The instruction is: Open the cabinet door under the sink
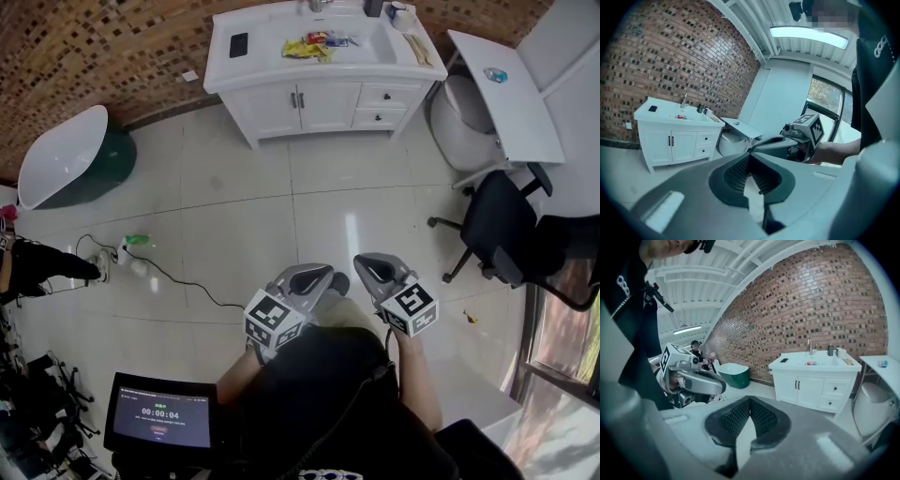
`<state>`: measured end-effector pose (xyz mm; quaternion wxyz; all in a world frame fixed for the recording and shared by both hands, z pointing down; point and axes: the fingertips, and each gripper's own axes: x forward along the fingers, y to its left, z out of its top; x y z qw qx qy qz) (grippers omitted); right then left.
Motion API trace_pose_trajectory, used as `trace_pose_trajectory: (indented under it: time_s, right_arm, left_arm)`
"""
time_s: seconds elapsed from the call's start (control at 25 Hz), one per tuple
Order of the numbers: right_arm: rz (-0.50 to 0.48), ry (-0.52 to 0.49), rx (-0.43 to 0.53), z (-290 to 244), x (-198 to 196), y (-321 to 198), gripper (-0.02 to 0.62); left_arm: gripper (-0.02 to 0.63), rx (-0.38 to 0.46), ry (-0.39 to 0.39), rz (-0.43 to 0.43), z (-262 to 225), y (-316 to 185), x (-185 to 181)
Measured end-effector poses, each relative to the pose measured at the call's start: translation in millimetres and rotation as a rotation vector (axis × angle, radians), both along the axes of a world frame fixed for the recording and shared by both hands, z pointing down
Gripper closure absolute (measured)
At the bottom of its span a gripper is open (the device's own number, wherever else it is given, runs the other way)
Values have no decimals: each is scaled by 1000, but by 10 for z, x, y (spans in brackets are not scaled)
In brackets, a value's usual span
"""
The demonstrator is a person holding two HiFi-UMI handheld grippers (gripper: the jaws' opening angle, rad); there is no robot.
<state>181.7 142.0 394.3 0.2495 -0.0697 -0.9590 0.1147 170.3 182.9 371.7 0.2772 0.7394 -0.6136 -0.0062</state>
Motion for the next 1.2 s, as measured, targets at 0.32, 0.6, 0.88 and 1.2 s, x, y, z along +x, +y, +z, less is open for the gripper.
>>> trace_pose_trajectory:
  time_s: [0.32,0.6,0.88,1.2]
  right_arm:
    - [87,32,-49,301,-4,-719,604]
    - [164,-12,-2,37,-432,-953,604]
    - [85,2,-30,8,-1149,-215,604]
    - [-26,15,7,20,-1992,348,604]
  left_arm:
    - [591,-14,-3,-17,-41,-210,-122]
    - [591,24,-24,-25,-117,-214,-663]
    - [591,59,-33,-44,-193,-13,-1469]
    - [591,51,2,-68,48,418,-2049]
